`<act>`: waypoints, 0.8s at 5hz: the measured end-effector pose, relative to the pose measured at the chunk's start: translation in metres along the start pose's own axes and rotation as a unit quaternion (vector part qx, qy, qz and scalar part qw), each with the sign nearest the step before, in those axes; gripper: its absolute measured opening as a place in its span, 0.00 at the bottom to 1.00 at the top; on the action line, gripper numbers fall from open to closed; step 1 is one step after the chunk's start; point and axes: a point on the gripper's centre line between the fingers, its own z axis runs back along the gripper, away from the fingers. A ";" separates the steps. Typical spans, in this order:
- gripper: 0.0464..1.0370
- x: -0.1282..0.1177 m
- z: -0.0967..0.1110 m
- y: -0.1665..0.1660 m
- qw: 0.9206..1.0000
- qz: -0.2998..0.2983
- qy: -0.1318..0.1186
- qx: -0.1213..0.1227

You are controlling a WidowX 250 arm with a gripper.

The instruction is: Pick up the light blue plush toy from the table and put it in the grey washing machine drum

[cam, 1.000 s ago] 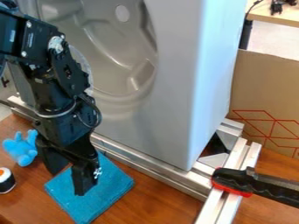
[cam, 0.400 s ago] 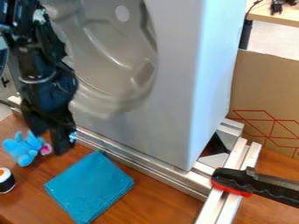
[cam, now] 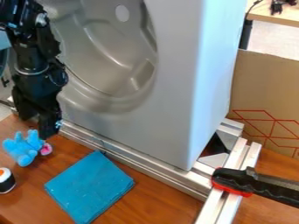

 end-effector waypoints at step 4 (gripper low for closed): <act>0.96 0.004 -0.049 0.034 0.999 -0.017 0.049 -0.009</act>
